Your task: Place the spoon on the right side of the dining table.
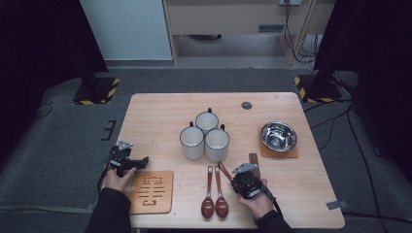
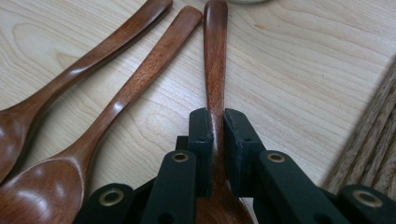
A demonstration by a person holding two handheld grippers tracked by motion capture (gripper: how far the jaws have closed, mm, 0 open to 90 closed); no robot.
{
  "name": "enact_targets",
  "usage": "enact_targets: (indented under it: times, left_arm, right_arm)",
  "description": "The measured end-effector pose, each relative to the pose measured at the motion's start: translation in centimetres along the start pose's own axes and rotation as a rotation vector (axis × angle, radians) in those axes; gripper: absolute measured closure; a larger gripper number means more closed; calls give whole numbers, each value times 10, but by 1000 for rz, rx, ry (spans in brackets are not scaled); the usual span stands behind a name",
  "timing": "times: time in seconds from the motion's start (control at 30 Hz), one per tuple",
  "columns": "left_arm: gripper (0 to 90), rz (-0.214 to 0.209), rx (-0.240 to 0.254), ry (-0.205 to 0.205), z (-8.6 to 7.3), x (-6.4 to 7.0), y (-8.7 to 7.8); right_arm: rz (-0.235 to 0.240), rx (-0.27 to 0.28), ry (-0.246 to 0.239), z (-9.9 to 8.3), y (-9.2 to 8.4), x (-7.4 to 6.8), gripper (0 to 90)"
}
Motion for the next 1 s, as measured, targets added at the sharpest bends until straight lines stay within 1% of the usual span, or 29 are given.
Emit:
enact_targets:
  times: [0.17, 0.27, 0.33, 0.37, 0.4, 0.47, 0.5, 0.53, 0.63, 0.87, 0.9, 0.93, 0.97, 1.0]
  left_arm:
    - [0, 0, 0, 0, 0, 0, 0]
    - [0, 0, 0, 0, 0, 0, 0]
    - [0, 0, 0, 0, 0, 0, 0]
    - [0, 0, 0, 0, 0, 0, 0]
    - [0, 0, 0, 0, 0, 0, 0]
    - [0, 0, 0, 0, 0, 0, 0]
    - [0, 0, 0, 0, 0, 0, 0]
    - [0, 0, 0, 0, 0, 0, 0]
    - [0, 0, 0, 0, 0, 0, 0]
    - [0, 0, 0, 0, 0, 0, 0]
    - [0, 0, 0, 0, 0, 0, 0]
    - [0, 0, 0, 0, 0, 0, 0]
    - [0, 0, 0, 0, 0, 0, 0]
    - [0, 0, 0, 0, 0, 0, 0]
  right_arm:
    - [24, 21, 8, 4, -10, 0, 820]
    - [40, 22, 8, 3, -14, 0, 821]
    - [38, 26, 0, 3, -16, 0, 821]
    - [41, 35, -3, 4, -21, 0, 821]
    - [41, 35, -3, 4, -21, 0, 821]
    - [41, 51, -6, 6, -27, 0, 822]
    - [43, 69, -3, 6, -33, 1, 822]
    - [43, 69, -3, 6, -33, 1, 822]
    - [46, 82, 1, 8, -40, 4, 822]
    - [26, 123, 13, 9, -55, 12, 822]
    - [23, 133, 23, 9, -60, 15, 822]
    - [23, 133, 23, 9, -60, 15, 822]
    - [15, 143, 31, 9, -63, 20, 822]
    - [15, 143, 31, 9, -63, 20, 822]
Point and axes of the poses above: each handheld gripper's, and its own axes: y roughly forward along the jaws, z roughly out of its top, x roughly to its right, the point moved 2 cm from there along y, roughly forward along the jaws, and after that the axes turned 8 degrees about z, right-handed, at the moved point
